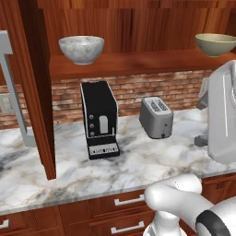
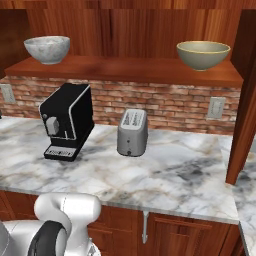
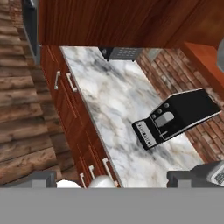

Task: Move the bowls from the cabinet to the plates on the dining table.

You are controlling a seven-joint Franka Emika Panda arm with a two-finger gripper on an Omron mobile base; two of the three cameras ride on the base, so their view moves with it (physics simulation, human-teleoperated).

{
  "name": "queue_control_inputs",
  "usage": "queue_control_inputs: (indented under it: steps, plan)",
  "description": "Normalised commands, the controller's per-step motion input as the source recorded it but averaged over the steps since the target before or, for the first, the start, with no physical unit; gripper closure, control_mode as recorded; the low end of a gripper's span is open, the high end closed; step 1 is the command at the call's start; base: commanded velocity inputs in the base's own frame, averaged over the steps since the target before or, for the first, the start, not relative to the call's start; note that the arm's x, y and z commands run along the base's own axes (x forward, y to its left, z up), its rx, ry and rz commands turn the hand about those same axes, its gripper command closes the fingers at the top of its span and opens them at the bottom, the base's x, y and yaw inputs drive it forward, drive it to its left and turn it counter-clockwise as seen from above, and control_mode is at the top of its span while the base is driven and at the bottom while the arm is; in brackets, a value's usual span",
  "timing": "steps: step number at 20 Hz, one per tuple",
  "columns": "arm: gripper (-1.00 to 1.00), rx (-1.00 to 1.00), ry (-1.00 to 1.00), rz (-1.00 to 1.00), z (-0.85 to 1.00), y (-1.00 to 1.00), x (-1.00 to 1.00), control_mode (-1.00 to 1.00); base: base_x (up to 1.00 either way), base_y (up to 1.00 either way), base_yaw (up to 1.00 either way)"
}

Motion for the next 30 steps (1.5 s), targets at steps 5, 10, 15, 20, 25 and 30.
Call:
queue_control_inputs:
  steps: [5, 10, 15, 20, 25, 30]
  plan:
    - [-1.00, 0.00, -0.07, -0.02, -0.03, -0.53, 0.21, -1.00, 0.00, 0.00, 0.00]
    - [-1.00, 0.00, -0.06, 0.00, -0.22, -0.43, 0.23, -1.00, 0.00, 0.00, 0.00]
    - [-1.00, -0.08, -0.06, 0.00, -0.14, -0.01, 0.46, -1.00, 0.00, 0.00, 0.00]
    - [-1.00, -0.13, -0.08, -0.01, -0.01, 0.00, 0.54, -1.00, 0.00, 0.00, 0.00]
    - [-1.00, -0.04, -0.07, -0.04, 0.00, 0.00, 0.45, -1.00, 0.00, 0.00, 0.00]
    - [-1.00, 0.00, -0.04, -0.07, 0.00, 0.01, 0.20, -1.00, 0.00, 0.00, 0.00]
